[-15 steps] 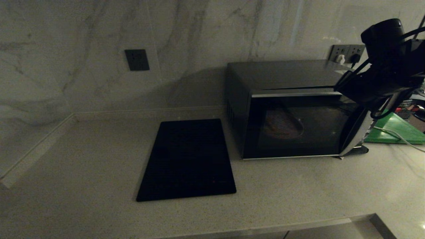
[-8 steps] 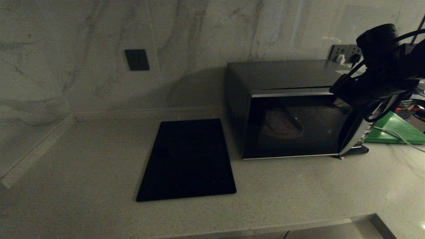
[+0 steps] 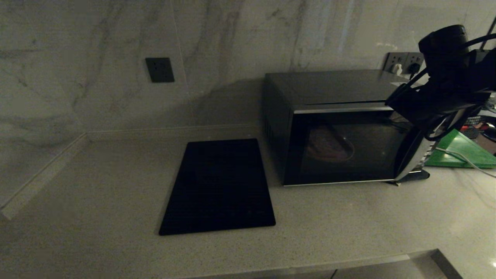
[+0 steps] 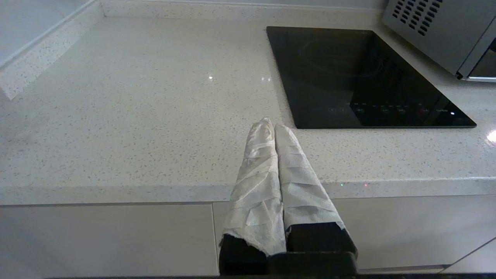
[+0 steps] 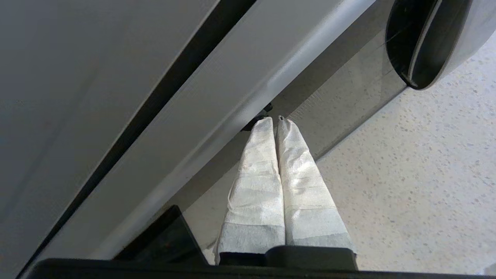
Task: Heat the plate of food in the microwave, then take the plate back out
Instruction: Close the microwave oven
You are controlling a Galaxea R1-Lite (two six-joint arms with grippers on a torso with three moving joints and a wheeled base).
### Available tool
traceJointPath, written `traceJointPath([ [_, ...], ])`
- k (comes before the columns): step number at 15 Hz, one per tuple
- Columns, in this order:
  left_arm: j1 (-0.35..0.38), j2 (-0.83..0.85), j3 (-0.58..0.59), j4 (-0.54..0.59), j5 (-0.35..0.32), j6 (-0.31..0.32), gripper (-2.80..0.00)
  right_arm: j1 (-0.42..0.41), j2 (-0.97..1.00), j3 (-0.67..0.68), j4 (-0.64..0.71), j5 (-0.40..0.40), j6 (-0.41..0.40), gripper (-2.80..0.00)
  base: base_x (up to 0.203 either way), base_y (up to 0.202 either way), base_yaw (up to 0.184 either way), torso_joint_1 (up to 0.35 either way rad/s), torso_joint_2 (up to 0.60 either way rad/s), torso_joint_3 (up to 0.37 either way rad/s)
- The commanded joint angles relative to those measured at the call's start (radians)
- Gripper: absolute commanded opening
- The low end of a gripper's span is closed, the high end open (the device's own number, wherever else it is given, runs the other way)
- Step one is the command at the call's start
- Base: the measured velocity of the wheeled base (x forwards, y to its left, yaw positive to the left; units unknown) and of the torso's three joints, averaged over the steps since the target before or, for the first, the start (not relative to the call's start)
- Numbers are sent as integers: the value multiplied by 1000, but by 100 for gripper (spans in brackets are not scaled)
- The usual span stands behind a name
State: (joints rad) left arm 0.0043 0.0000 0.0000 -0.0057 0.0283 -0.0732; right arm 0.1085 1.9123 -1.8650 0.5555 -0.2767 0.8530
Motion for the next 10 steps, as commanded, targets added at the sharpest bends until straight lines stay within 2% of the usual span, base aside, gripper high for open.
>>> traceJointPath([
  [1, 0, 2, 0, 0, 1, 0, -280, -1, -3, 27, -64, -1, 6, -280, 0, 0, 0, 0, 0, 0],
  [8, 0, 0, 0, 0, 1, 0, -280, -31, -38, 49, -94, 13, 8, -280, 0, 0, 0, 0, 0, 0],
  [10, 0, 2, 0, 0, 1, 0, -280, -42, -45, 53, -94, 42, 9, -280, 0, 0, 0, 0, 0, 0],
])
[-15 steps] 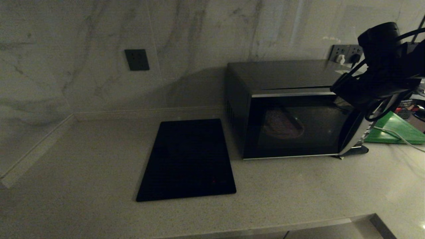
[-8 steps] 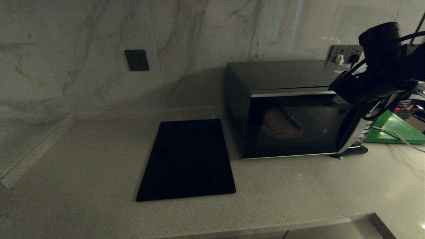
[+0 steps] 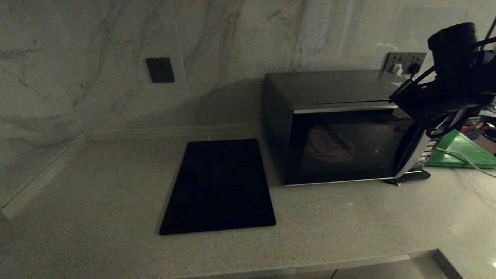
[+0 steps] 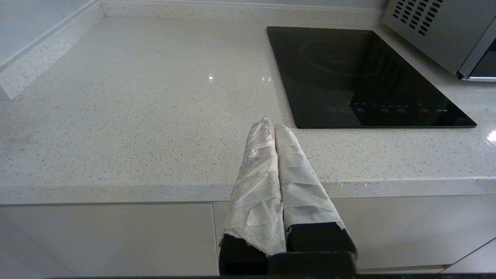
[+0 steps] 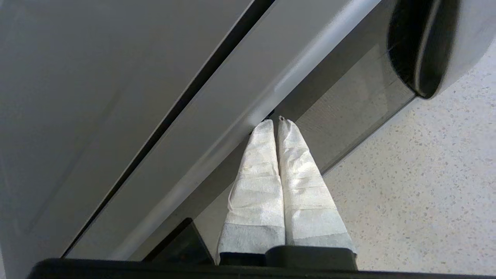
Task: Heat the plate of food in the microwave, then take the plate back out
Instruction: Close the microwave oven
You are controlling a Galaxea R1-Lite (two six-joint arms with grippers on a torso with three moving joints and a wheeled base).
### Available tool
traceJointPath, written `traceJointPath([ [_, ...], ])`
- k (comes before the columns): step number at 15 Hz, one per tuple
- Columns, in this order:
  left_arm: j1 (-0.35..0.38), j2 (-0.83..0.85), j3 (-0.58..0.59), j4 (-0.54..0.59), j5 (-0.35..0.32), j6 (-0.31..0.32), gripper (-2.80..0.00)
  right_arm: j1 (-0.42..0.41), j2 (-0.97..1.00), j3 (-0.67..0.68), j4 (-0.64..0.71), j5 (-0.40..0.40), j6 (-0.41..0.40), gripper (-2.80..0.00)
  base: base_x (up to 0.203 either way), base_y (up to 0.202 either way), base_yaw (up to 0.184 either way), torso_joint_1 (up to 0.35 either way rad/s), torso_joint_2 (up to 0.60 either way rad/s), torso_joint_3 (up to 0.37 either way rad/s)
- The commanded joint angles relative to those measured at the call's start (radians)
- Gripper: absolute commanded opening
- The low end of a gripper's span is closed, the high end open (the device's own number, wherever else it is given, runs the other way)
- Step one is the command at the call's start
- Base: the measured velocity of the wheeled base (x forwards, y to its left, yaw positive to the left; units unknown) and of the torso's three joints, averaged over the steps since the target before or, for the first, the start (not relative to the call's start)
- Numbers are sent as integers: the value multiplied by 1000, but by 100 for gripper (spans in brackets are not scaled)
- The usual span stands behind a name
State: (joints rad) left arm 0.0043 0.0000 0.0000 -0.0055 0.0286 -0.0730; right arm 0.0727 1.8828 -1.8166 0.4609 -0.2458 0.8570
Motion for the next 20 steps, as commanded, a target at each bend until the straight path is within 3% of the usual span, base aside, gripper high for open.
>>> traceJointPath([
  [1, 0, 2, 0, -1, 1, -1, -280, -13, -17, 11, 0, 33, 7, -280, 0, 0, 0, 0, 0, 0],
  [7, 0, 2, 0, -1, 1, -1, -280, -21, -14, 14, -11, 92, 60, -280, 0, 0, 0, 0, 0, 0],
  [20, 0, 2, 0, -1, 1, -1, -280, -77, 24, 34, -76, 163, 68, -280, 0, 0, 0, 0, 0, 0],
])
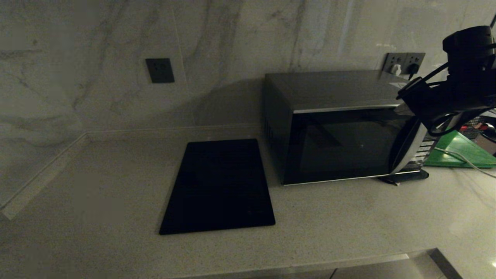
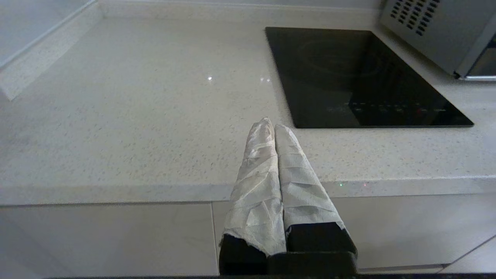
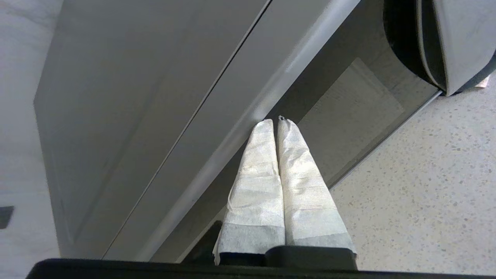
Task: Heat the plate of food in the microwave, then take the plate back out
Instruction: Close the microwave oven, then open the microwave oven
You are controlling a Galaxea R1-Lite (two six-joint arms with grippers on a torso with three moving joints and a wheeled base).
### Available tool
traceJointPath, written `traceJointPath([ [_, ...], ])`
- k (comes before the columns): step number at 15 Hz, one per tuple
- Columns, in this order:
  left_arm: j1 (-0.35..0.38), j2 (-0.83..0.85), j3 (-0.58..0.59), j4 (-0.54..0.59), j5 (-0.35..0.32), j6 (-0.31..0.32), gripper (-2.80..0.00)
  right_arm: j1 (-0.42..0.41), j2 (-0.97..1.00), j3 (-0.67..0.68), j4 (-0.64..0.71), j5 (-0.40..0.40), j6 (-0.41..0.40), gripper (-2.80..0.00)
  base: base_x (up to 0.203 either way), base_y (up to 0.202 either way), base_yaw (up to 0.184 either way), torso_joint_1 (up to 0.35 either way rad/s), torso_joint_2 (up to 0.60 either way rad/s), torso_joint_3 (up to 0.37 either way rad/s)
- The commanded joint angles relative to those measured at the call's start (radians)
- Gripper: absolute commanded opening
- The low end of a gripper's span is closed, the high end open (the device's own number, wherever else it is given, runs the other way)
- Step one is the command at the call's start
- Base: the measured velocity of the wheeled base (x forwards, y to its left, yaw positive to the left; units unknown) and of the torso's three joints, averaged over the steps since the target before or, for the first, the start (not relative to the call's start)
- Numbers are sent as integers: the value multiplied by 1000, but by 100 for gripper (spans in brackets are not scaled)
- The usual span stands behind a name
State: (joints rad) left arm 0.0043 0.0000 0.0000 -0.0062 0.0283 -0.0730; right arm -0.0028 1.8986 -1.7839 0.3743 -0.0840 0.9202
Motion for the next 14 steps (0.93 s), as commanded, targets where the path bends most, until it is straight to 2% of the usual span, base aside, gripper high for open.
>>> traceJointPath([
  [1, 0, 2, 0, 0, 1, -1, -280, -2, -3, 5, 12, 1, 5, -280, 0, 0, 0, 0, 0, 0],
  [4, 0, 2, 0, 0, 1, -1, -280, -9, -130, 83, 13, 0, -3, -280, 0, 0, 0, 0, 0, 0],
  [6, 0, 2, 0, 0, 1, -1, -280, -35, -245, 194, 13, 0, -37, -280, 0, 0, 0, 0, 0, 0],
  [8, 0, 2, 0, 0, 1, -1, -280, -132, -324, 272, 12, 10, -81, -280, 0, 0, 0, 0, 0, 0],
  [9, 0, 2, 0, 0, 1, -1, -280, -213, -346, 294, 12, 52, -92, -280, 0, 0, 0, 0, 0, 0],
  [10, 0, 2, 0, 0, 1, -1, -280, -301, -359, 309, 12, 129, -100, -280, 0, 0, 0, 0, 0, 0],
  [11, 0, 2, 0, 0, 1, -1, -280, -404, -363, 321, 11, 245, -108, -280, 0, 0, 0, 0, 0, 0],
  [12, 0, 2, 0, 0, 1, -1, -280, -510, -357, 332, 9, 409, -117, -280, 0, 0, 0, 0, 0, 0],
  [13, 0, 2, 0, 0, 1, -1, -280, -598, -339, 348, 2, 605, -123, -280, 0, 0, 0, 0, 0, 0],
  [14, 0, 2, 0, 0, 1, -1, -280, -667, -304, 370, -17, 768, -129, -280, 0, 0, 0, 0, 0, 0],
])
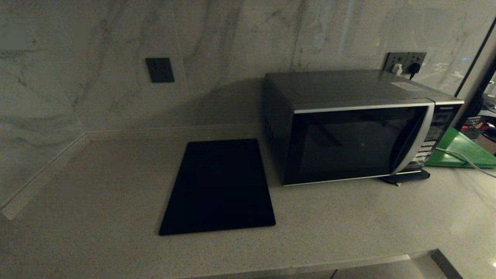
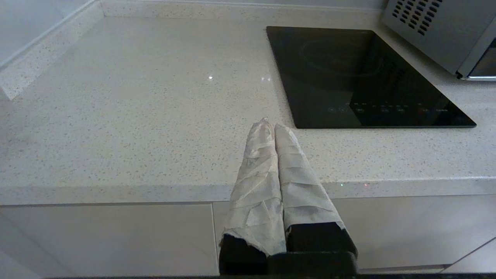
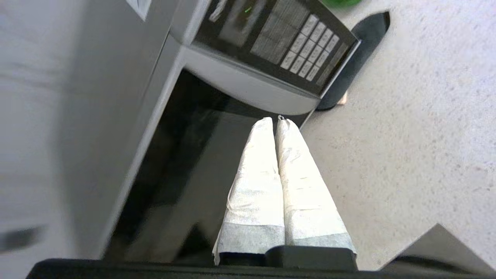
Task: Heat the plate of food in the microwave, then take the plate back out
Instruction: Open the microwave oven
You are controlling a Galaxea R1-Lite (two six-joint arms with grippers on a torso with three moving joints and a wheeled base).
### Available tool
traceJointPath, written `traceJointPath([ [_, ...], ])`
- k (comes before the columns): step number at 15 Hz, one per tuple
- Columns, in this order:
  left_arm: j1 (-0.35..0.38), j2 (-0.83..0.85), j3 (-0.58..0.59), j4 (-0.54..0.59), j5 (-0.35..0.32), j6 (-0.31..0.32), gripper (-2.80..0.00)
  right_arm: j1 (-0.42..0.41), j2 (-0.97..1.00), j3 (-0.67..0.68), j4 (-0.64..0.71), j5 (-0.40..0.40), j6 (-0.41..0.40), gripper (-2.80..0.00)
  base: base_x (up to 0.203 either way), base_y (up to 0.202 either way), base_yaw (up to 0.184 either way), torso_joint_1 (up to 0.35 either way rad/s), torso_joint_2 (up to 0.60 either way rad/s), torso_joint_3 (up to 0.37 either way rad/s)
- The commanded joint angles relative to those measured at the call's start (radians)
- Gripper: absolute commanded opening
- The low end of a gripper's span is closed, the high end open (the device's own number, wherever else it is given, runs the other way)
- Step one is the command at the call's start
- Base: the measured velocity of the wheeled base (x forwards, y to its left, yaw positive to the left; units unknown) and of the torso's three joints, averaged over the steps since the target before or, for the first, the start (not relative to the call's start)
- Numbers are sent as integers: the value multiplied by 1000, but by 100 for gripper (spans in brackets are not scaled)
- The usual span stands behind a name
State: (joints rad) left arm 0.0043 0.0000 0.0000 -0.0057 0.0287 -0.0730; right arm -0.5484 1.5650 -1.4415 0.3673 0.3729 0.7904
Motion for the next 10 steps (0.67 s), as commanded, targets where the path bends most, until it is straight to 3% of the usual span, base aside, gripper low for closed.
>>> traceJointPath([
  [1, 0, 2, 0, 0, 0, -1, -280, -165, 90, 53, -45, 419, -2, -280, 0, 0, 0, 0, 0, 0],
  [6, 0, 2, 0, 0, 0, -1, -280, -208, 374, 82, -209, 673, -2, -280, 0, 0, 0, 0, 0, 0],
  [10, 0, 1, 0, 0, 0, -1, -280, -193, 537, 53, -365, 706, -3, -280, 0, 0, 0, 0, 0, 0],
])
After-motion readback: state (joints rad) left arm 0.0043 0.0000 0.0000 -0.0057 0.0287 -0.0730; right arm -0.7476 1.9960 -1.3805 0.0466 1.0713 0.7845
